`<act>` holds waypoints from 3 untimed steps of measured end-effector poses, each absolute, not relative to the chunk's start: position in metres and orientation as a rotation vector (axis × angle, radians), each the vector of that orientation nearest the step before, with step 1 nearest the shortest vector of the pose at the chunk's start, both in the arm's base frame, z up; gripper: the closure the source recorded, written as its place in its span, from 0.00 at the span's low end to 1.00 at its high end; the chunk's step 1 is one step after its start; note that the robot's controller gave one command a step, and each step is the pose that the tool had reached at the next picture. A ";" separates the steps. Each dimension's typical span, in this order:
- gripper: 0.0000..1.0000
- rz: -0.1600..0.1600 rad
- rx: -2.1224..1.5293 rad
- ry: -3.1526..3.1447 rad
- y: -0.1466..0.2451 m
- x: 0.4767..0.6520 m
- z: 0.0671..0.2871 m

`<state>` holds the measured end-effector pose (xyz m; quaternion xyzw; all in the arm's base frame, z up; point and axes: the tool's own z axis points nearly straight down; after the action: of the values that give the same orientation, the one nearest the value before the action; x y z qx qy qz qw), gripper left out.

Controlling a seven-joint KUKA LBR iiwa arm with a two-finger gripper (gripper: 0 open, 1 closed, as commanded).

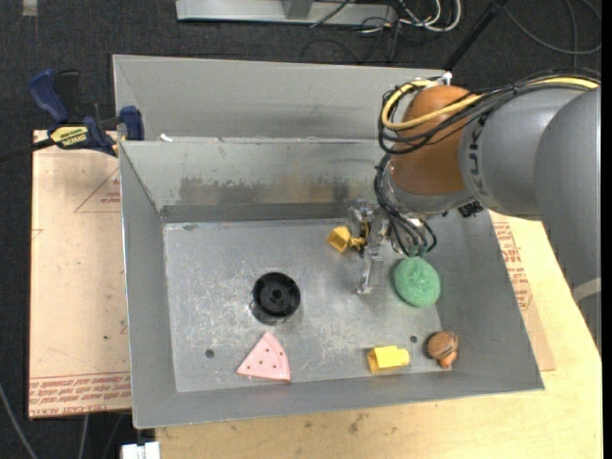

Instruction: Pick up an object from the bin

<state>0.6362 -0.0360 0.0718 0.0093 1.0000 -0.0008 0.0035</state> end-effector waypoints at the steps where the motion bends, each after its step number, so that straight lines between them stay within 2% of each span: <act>1: 0.00 0.000 -0.006 3.133 0.001 0.644 0.072; 2: 0.00 -0.001 0.028 3.132 0.060 0.650 0.073; 3: 0.00 0.004 -0.091 3.134 0.093 0.627 0.078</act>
Offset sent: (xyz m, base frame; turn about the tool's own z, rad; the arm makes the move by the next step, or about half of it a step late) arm 0.0145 0.1224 -0.0018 0.0059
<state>0.6268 0.0931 0.0775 -0.0289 0.9996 0.0011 0.0031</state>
